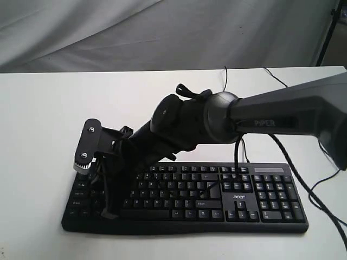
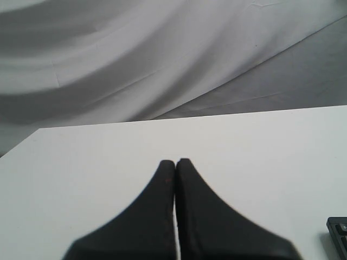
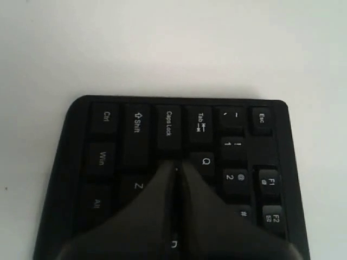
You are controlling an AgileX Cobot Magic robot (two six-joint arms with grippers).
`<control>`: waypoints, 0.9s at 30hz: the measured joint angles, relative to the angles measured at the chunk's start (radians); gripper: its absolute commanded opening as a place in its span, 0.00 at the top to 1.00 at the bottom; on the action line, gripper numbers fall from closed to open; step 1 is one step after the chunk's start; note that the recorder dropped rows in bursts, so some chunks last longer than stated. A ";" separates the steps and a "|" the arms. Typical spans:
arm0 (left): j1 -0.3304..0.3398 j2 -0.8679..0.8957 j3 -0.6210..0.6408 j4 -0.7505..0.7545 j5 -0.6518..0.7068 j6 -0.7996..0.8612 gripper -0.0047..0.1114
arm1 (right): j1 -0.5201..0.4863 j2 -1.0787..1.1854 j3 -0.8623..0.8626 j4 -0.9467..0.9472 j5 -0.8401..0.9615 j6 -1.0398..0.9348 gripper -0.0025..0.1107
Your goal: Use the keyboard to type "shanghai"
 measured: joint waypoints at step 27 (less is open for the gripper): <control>0.000 0.000 0.000 0.000 0.000 0.000 0.95 | 0.000 -0.059 0.000 -0.082 0.030 0.081 0.98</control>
